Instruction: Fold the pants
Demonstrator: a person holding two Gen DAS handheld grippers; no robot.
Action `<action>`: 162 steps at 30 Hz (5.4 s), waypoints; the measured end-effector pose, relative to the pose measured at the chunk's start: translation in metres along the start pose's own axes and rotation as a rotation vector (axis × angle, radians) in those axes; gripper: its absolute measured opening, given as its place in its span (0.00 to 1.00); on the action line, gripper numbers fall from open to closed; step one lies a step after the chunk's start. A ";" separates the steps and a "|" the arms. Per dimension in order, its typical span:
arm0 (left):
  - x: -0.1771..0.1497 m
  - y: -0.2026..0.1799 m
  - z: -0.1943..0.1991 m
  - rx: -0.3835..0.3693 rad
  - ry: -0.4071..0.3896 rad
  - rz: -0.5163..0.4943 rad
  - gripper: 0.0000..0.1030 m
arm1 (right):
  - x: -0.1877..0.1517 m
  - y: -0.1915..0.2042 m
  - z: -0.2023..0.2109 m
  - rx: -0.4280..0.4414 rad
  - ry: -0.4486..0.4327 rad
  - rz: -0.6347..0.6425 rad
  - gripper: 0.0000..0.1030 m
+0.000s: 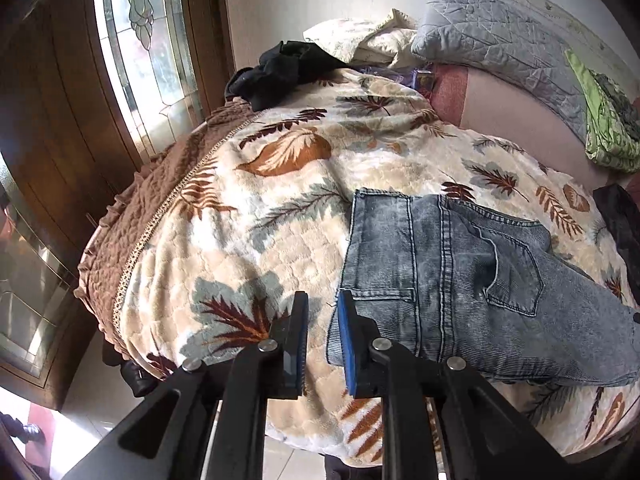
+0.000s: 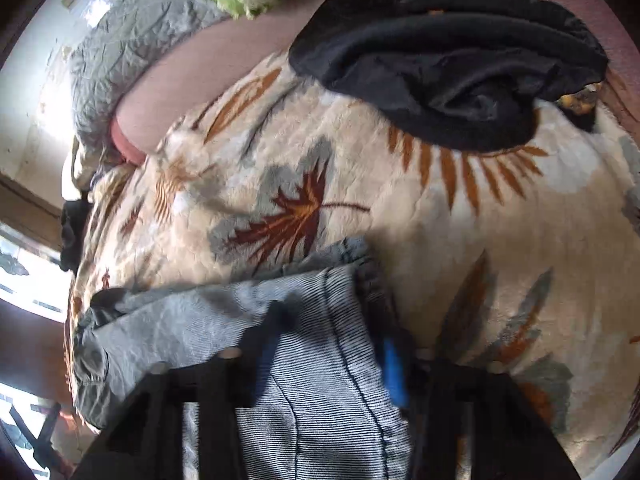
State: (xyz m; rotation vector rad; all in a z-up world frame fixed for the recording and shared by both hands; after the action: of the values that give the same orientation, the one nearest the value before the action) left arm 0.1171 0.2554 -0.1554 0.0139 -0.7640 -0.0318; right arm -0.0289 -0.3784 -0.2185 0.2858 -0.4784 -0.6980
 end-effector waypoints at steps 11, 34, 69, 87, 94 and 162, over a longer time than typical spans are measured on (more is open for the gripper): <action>0.006 -0.053 -0.026 -0.041 0.069 -0.020 0.19 | 0.026 -0.020 0.055 -0.241 -0.333 -0.028 0.15; -0.045 -0.106 -0.078 0.167 0.064 -0.064 0.77 | -0.053 0.332 -0.104 0.351 0.026 0.566 0.71; 0.010 -0.080 0.044 0.229 -0.270 0.011 0.77 | -0.087 0.324 0.101 0.440 -0.434 0.575 0.04; 0.024 -0.072 0.128 0.198 -0.387 0.063 0.77 | -0.159 0.296 0.196 0.459 -0.554 0.625 0.04; 0.025 -0.081 0.130 0.193 -0.393 0.059 0.77 | -0.154 0.286 0.206 0.446 -0.581 0.609 0.04; -0.089 -0.394 -0.007 -0.237 0.014 -0.448 0.82 | -0.125 -0.070 0.083 0.275 -0.171 -0.368 0.83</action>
State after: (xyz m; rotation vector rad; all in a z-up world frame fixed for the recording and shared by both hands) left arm 0.0478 -0.1353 -0.2314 -0.0402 -0.7273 -0.5477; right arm -0.1925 -0.3533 -0.2159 0.5853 -0.6956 -1.0216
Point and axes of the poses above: each gripper's, at about its wrist camera, not at the fingertips, and z roughly against the way its jaws point, y to its left, x to its top, the point moved 5 cm from there along -z, roughly the way its jaws point, and after that the axes turned 5 degrees about -y, right-handed, at the moved point
